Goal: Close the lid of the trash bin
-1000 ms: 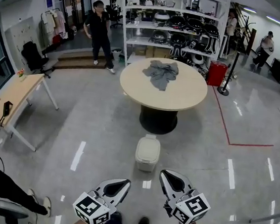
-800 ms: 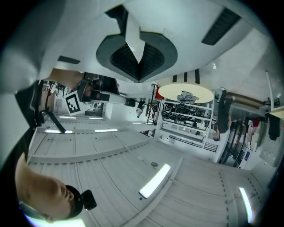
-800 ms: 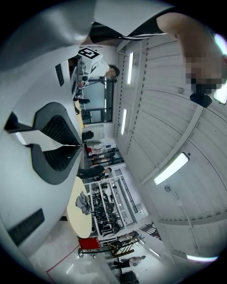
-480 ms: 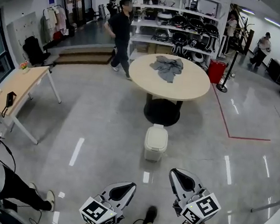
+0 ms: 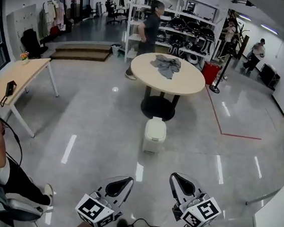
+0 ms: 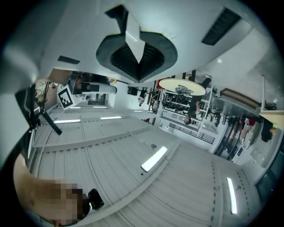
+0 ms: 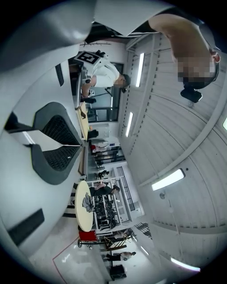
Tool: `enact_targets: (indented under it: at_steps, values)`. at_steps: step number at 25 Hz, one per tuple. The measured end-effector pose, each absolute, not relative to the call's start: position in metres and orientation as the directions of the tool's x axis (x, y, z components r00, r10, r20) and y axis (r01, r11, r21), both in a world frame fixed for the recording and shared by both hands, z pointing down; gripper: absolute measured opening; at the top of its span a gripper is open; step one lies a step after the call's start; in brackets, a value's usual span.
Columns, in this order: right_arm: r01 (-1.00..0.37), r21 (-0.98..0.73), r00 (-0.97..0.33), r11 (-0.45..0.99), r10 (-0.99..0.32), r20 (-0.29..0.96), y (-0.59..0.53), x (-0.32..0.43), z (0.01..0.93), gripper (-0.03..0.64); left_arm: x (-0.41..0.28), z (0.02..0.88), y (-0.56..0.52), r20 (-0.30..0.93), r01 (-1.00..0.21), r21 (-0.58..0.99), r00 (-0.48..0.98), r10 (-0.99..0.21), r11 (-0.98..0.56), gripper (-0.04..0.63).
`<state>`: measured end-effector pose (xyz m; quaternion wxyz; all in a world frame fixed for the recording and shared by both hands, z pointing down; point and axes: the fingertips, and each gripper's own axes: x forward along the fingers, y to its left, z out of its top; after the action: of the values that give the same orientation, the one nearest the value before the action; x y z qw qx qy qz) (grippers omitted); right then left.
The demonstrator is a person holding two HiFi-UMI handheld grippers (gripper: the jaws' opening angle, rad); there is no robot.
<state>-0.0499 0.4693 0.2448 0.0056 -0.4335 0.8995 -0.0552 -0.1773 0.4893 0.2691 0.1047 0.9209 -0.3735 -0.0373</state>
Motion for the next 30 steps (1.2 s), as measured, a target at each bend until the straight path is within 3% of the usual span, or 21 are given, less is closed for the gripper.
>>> enact_targets:
  at_steps: [8, 19, 30]
  values:
    - [-0.752, -0.084, -0.656, 0.654, -0.755, -0.007, 0.556, -0.027, 0.232, 0.011, -0.145, 0.256, 0.575, -0.005, -0.694, 0.191, 0.707, -0.708, -0.694, 0.002]
    - [-0.734, -0.101, -0.676, 0.672, -0.737, 0.003, 0.724, 0.082, 0.258, 0.011, -0.037, 0.264, 0.734, 0.043, -0.727, 0.191, 0.678, -0.734, -0.66, 0.002]
    - [-0.769, -0.114, -0.627, 0.629, -0.777, -0.054, 0.805, 0.111, 0.23, 0.011, -0.019, 0.237, 0.82, 0.06, -0.719, 0.159, 0.691, -0.72, -0.677, 0.002]
